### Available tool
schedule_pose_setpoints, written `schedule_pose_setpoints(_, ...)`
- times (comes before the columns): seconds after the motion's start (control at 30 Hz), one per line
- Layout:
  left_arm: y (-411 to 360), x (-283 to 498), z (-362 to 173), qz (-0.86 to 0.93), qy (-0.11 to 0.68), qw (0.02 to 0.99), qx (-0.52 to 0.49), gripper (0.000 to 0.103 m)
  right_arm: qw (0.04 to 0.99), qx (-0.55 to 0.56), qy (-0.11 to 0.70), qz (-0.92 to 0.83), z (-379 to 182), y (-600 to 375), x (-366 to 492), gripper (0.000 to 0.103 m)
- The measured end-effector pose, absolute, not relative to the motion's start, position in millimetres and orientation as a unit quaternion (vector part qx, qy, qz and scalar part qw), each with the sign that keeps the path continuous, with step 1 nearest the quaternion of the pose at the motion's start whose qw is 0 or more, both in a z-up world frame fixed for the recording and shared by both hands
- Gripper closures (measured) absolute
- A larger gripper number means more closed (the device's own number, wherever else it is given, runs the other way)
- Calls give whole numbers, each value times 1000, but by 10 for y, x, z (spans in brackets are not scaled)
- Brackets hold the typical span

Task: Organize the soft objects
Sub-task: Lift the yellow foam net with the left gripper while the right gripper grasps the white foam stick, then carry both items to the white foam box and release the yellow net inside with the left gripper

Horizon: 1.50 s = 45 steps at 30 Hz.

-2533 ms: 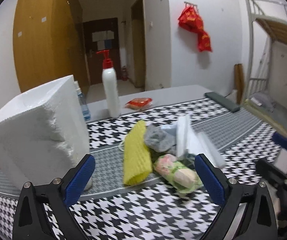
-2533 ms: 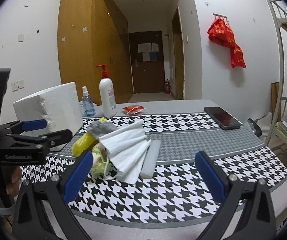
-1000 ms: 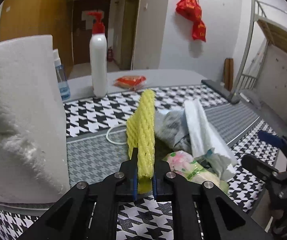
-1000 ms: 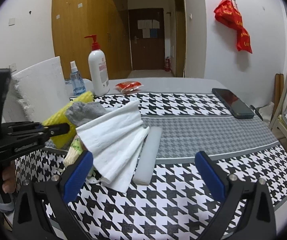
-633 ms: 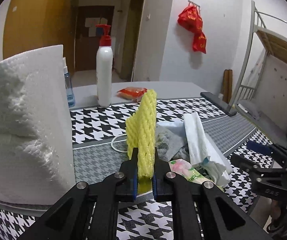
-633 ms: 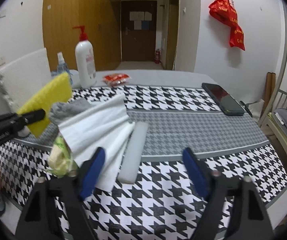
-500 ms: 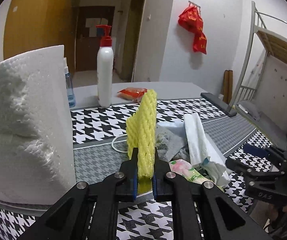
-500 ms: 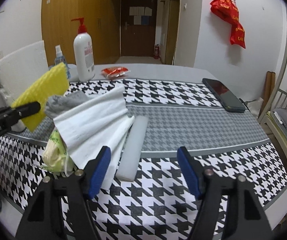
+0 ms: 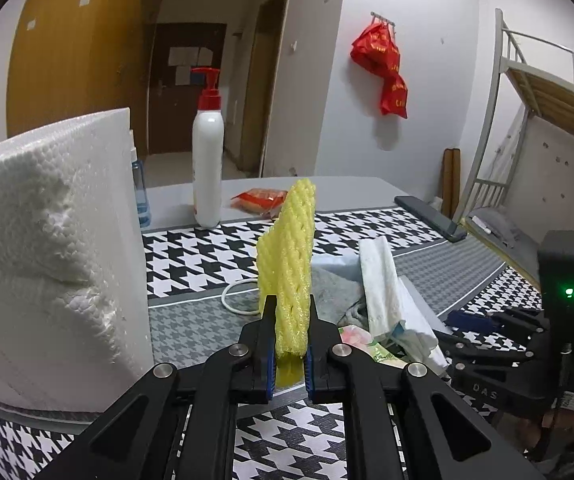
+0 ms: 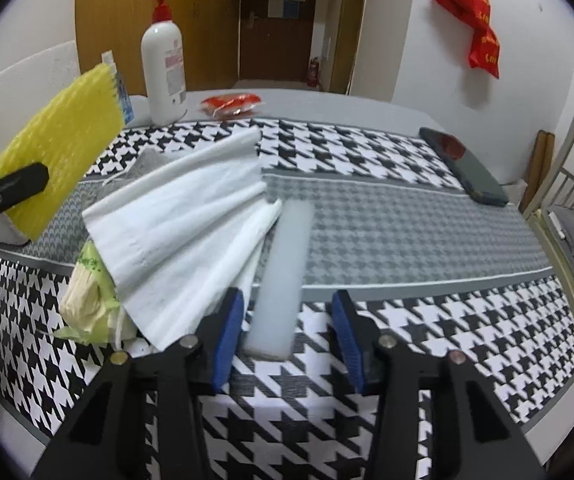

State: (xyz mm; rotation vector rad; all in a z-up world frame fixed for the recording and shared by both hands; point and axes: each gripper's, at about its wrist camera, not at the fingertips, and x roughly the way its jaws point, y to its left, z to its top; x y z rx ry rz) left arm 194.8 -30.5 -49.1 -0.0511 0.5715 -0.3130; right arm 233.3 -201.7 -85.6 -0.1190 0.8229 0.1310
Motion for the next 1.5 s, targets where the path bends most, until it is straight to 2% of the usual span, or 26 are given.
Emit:
schedule_pose_setpoints(0.03,-302,1947,-488,-154,280,947,-26,92,912,-53,401,67,-853,-2017,2337,62)
schedule_pose_setpoints(0.1,-299,1936,-476,-157,277,948,-28,92,910,-43,405,76,-852,-2004,2341,78)
schedule_pose_setpoints(0.27,-294,1913,-462,-158,270,949,-28,92,913,-21,400,74,-853,-2052,2307,83)
schedule_pose_setpoints(0.87,-319,1796,-345,-170,238,956,-23,92,940,51,331,71,-428,-2394,1876,83)
schedule_pose_setpoints(1.5,-264,1418,271,-142,179,974,-5,92,961,51,242,127,249,-2258,1660,83)
